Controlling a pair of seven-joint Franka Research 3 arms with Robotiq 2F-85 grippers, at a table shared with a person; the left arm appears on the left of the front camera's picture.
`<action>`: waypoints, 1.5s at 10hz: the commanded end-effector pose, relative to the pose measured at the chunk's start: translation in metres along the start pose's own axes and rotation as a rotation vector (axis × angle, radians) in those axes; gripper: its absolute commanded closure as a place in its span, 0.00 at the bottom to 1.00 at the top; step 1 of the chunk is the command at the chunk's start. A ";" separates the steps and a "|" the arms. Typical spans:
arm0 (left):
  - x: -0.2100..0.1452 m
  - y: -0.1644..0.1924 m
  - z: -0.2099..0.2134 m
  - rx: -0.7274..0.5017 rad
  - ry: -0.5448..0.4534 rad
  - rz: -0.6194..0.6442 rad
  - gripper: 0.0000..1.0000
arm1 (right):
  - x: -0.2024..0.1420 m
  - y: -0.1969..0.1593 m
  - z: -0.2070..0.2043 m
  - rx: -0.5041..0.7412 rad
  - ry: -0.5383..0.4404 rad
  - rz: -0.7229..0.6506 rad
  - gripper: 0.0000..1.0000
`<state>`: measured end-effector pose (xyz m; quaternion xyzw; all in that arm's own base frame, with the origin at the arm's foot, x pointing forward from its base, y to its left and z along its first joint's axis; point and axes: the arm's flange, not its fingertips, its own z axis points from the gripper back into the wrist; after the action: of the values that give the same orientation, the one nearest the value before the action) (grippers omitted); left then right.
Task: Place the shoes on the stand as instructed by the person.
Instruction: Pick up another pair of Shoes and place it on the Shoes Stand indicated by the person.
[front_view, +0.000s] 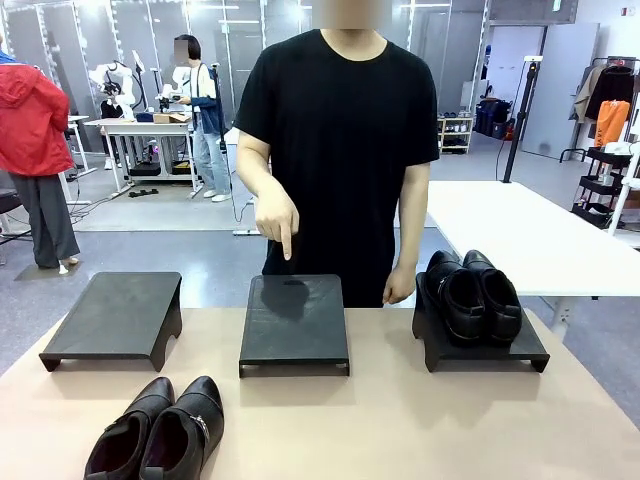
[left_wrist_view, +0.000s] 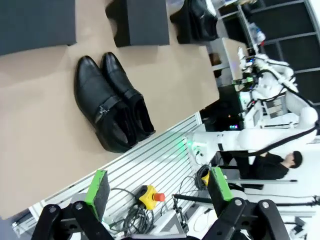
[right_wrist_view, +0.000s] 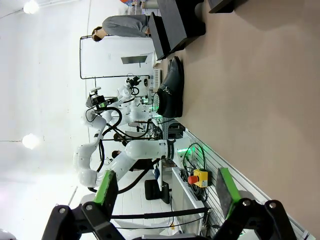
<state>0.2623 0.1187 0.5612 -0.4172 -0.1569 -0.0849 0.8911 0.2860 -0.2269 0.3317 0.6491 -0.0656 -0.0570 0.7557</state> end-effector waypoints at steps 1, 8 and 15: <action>0.000 -0.029 -0.038 0.083 0.046 0.044 0.00 | -0.005 0.001 -0.001 -0.018 0.004 0.004 0.00; -0.015 -0.080 -0.180 0.337 0.216 0.038 0.00 | -0.005 0.001 -0.001 -0.018 0.004 0.004 0.00; -0.046 -0.074 -0.268 0.467 0.229 0.076 0.00 | -0.005 0.001 -0.001 -0.018 0.004 0.004 0.00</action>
<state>0.2841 -0.1476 0.4779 -0.1857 -0.0548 -0.0627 0.9791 0.2860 -0.2268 0.3318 0.6490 -0.0654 -0.0568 0.7558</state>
